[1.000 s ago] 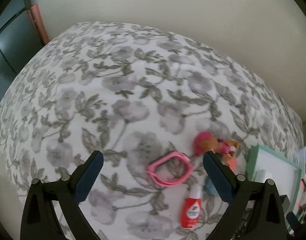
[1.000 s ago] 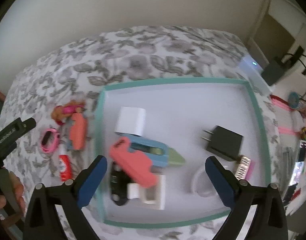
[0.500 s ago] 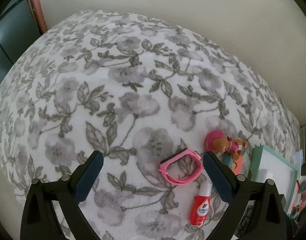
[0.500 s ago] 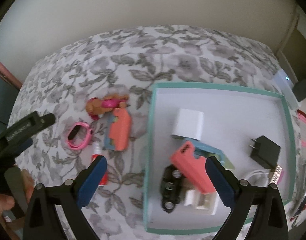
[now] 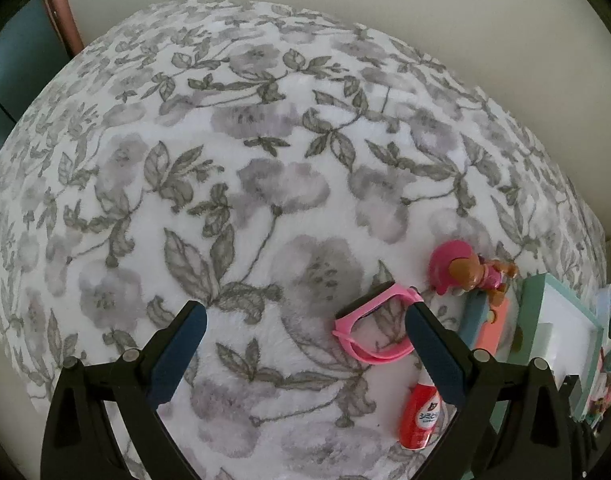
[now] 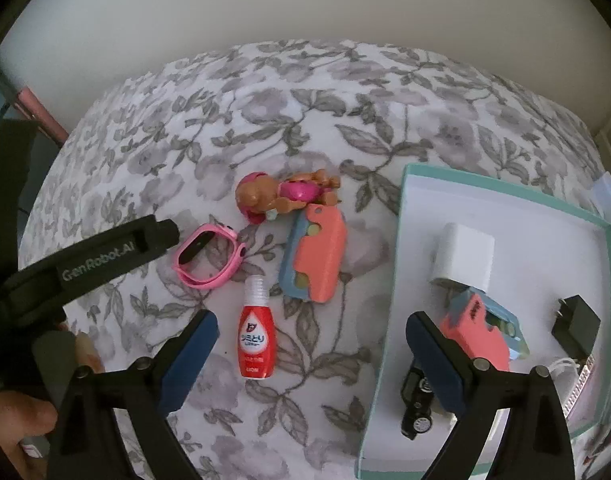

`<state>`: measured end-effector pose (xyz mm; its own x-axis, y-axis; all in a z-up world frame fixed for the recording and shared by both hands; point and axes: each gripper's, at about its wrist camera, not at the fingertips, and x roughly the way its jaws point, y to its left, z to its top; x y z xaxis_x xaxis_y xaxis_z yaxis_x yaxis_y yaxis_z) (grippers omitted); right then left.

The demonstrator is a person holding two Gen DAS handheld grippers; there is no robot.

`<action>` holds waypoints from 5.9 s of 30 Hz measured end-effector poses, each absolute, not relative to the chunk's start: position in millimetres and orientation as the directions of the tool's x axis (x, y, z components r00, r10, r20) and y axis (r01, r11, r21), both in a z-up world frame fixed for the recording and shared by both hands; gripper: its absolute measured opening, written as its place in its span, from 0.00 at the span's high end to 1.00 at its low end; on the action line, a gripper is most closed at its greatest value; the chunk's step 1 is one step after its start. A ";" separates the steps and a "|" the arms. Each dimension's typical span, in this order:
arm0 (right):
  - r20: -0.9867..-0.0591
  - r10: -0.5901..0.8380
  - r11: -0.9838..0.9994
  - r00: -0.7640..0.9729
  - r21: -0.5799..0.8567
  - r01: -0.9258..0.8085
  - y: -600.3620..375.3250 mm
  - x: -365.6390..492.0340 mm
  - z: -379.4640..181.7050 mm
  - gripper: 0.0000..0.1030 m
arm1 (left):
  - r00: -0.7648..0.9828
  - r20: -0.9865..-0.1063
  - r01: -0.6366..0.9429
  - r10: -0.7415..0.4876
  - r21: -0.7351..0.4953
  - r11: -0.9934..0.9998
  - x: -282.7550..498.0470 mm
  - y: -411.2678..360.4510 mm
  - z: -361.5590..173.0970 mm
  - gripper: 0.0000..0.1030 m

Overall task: Organize rigid objects
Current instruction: 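Withdraw both open tools from the tray toward the remaining pile, then grasp the pink watch band with the left tool while the right tool grasps the red bottle, then carry the pink band and red bottle over the tray with both tools, then lower the pink band and red bottle into the tray and open both tools, then withdraw both open tools from the tray toward the remaining toys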

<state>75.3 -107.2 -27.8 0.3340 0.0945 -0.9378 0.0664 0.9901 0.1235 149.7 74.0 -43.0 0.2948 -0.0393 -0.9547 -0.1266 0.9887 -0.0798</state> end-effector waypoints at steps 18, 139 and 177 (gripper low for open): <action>-0.955 0.096 0.995 0.280 0.101 0.003 -80.2 82.5 -51.6 0.25 | 0.245 -0.968 -0.104 -0.059 -0.086 0.991 156.9 73.2 -64.6 0.03; -0.896 -0.284 0.735 0.340 0.024 0.678 -368.2 -22.0 12.6 0.74 | 0.322 -0.915 0.466 -0.243 -0.070 0.882 75.4 -185.8 -9.2 0.81; -0.930 -0.202 0.848 0.307 -0.009 0.530 -303.3 11.5 -4.8 0.26 | 0.370 -0.922 0.234 -0.113 -0.025 0.972 117.8 -101.2 -9.2 0.18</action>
<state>11.5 -303.3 -4.8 0.3073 -0.2017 -0.9300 0.5296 0.8482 -0.0089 117.8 -101.2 -9.2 0.3700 -0.1131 -0.9221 0.2341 0.9719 -0.0253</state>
